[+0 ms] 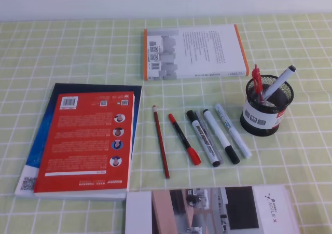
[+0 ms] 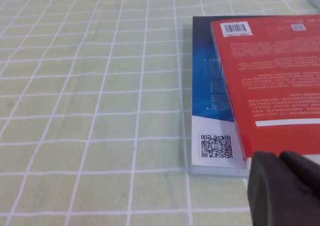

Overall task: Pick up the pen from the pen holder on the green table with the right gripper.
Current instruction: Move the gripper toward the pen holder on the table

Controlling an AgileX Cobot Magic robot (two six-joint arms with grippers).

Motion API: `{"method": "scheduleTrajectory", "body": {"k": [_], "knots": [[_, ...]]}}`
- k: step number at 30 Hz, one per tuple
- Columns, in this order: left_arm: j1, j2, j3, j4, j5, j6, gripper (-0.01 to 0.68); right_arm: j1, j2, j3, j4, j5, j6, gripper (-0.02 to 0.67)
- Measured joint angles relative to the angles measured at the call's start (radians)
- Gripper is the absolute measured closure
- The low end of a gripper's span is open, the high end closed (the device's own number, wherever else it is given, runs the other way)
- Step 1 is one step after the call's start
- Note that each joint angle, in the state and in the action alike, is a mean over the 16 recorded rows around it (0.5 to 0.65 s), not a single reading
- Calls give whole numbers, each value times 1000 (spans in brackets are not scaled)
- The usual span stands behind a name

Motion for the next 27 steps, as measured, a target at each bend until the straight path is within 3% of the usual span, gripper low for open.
{"method": "scheduleTrajectory", "body": {"k": [27], "knots": [[0, 0, 0, 0, 0, 0, 678, 0, 0, 0, 0, 0, 0, 662]]}}
